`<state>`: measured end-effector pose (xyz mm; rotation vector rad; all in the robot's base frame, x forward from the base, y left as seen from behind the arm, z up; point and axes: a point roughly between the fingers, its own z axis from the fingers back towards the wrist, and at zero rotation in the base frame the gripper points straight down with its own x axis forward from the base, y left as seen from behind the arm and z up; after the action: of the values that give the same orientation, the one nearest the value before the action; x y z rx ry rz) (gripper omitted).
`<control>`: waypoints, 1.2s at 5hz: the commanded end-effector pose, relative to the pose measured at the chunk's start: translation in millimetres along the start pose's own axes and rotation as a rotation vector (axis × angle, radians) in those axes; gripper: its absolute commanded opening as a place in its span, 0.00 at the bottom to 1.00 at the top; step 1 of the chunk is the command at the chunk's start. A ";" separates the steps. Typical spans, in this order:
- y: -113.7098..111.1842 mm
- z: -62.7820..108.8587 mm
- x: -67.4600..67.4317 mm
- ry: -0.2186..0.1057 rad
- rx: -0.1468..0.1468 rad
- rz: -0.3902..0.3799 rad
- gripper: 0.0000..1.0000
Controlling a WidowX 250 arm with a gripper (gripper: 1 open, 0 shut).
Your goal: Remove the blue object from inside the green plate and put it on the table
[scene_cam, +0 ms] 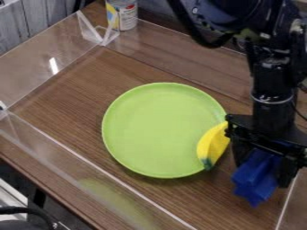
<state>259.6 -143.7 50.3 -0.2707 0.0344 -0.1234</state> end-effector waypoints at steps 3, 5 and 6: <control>4.8 23.5 0.4 -0.059 -0.019 -0.003 0.00; 8.6 24.8 -2.3 -0.055 -0.020 0.002 0.00; 9.7 24.9 -3.4 -0.052 -0.019 0.003 0.00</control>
<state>252.8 -127.9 55.7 -0.2758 0.0415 -0.1142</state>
